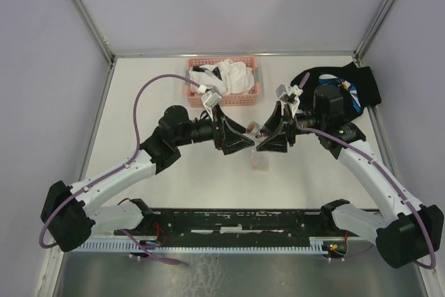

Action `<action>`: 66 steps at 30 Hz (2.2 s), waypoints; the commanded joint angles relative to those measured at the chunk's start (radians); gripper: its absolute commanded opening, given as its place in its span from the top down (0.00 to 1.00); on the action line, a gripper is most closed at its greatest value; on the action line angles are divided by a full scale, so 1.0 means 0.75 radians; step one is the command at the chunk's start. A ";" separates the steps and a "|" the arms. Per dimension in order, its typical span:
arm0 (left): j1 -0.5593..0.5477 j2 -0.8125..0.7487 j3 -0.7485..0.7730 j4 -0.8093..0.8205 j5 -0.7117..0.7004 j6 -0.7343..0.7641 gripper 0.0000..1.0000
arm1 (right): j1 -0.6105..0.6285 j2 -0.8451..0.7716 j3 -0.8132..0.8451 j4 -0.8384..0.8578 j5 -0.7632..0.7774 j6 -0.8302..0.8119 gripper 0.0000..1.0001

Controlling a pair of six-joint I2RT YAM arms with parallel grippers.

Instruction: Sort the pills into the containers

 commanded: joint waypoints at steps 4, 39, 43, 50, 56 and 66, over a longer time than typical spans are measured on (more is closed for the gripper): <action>0.014 -0.128 -0.045 -0.047 -0.025 0.142 0.10 | 0.004 -0.026 0.074 0.000 -0.036 -0.084 0.95; -0.290 -0.140 0.044 -0.168 -1.207 -0.555 0.13 | 0.007 -0.157 -0.012 -0.252 0.498 -0.791 0.93; -0.318 -0.072 0.101 -0.179 -1.224 -0.549 0.14 | 0.008 -0.155 -0.011 -0.254 0.494 -0.789 0.93; -0.357 0.021 0.182 -0.183 -1.201 -0.539 0.15 | 0.008 -0.152 -0.010 -0.258 0.491 -0.786 0.93; -0.380 0.049 0.194 -0.154 -1.176 -0.537 0.20 | 0.011 -0.147 -0.003 -0.262 0.473 -0.775 0.93; -0.390 0.076 0.204 -0.146 -1.137 -0.541 0.29 | 0.014 -0.148 -0.002 -0.266 0.474 -0.772 0.93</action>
